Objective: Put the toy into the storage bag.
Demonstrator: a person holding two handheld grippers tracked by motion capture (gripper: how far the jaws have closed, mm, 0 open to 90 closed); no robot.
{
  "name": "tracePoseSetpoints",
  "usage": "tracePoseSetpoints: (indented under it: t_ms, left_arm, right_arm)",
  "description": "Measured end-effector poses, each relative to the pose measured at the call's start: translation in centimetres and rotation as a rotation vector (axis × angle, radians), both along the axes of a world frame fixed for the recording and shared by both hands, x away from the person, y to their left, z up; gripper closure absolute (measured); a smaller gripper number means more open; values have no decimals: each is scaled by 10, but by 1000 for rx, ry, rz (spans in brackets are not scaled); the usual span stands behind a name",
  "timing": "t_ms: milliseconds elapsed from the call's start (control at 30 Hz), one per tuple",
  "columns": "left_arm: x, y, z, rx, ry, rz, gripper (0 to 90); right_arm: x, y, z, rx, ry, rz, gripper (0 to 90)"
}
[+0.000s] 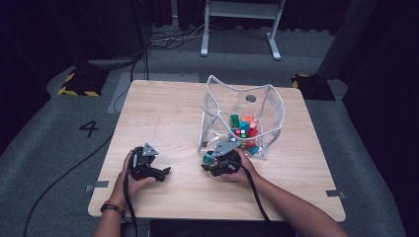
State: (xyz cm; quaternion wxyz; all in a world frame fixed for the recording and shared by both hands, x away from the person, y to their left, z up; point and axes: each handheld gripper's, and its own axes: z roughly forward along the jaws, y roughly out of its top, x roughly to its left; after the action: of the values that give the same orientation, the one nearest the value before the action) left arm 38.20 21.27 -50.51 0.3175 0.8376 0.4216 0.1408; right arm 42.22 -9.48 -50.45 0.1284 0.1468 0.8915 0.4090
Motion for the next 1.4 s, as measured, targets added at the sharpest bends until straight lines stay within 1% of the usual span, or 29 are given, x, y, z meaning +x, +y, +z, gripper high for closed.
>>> tracePoseSetpoints:
  t_ms: [33, 67, 100, 167, 200, 333, 367, 433, 467, 500, 700, 767, 833, 867, 1000, 1033, 1100, 1133, 1200, 1233, 1267, 1300, 1367, 1400]
  left_arm:
    - [0, 0, 0, 0, 0, 0, 2]
    - [0, 0, 0, 0, 0, 0, 2]
    - [0, 0, 0, 0, 0, 0, 2]
    - [0, 0, 0, 0, 0, 0, 2]
    - [0, 0, 0, 0, 0, 0, 2]
    - [0, 0, 0, 0, 0, 0, 2]
    - [0, 0, 0, 0, 0, 0, 2]
    - [0, 0, 0, 0, 0, 0, 2]
    - [0, 0, 0, 0, 1, 0, 2]
    - [0, 0, 0, 0, 1, 0, 2]
    - [0, 0, 0, 0, 1, 0, 2]
    - [0, 0, 0, 0, 1, 0, 2]
    - [0, 0, 0, 0, 1, 0, 2]
    - [0, 0, 0, 0, 1, 0, 2]
    - [0, 0, 0, 0, 1, 0, 2]
    - [0, 0, 0, 0, 1, 0, 2]
    - [0, 0, 0, 0, 1, 0, 2]
    - [0, 0, 0, 0, 1, 0, 2]
    - [0, 0, 0, 0, 0, 0, 2]
    - [0, 0, 0, 0, 0, 0, 2]
    - [0, 0, 0, 0, 0, 0, 2]
    - [0, 0, 0, 0, 0, 0, 2]
    - [0, 0, 0, 0, 0, 1, 2]
    - [0, 0, 0, -2, 0, 2, 2]
  right_arm:
    - [0, -1, 0, 1, 12, -5, 444]
    - [0, -1, 0, 1, 12, -5, 444]
    - [0, -1, 0, 5, 22, 0, 473]
    - [0, -1, 0, 7, 25, 4, 536]
    - [1, -1, 0, 10, 21, 20, 556]
    - [0, -1, 0, 14, 29, 18, 564]
    - [0, -1, 1, 7, 38, 10, 565]
    - [-1, -2, 1, 10, 51, 10, 566]
    - [-1, -3, 1, 9, 54, 11, 567]
    - [0, -3, 0, 18, 52, 19, 569]
    - [-4, -10, 1, 20, 68, 33, 572]
    - [-5, -12, 2, 13, 76, 26, 572]
    - [-7, -15, 3, -1, 60, 34, 572]
    - [-8, -17, 4, 0, 66, 32, 573]
    - [-11, -27, 9, 14, 74, 26, 573]
    - [-11, -31, 11, 10, 68, 28, 573]
    - [-14, -36, 13, 13, 73, 19, 573]
    - [-14, -40, 14, 21, 69, 23, 572]
    - [-17, -48, 18, 19, 92, 8, 573]
    - [-17, -53, 20, 28, 75, 20, 573]
    - [-20, -58, 23, 25, 90, 6, 573]
    - [-23, -62, 25, 31, 95, -7, 573]
    - [-25, -73, 30, 39, 82, -3, 573]
    - [-24, -78, 31, 47, 55, 9, 573]
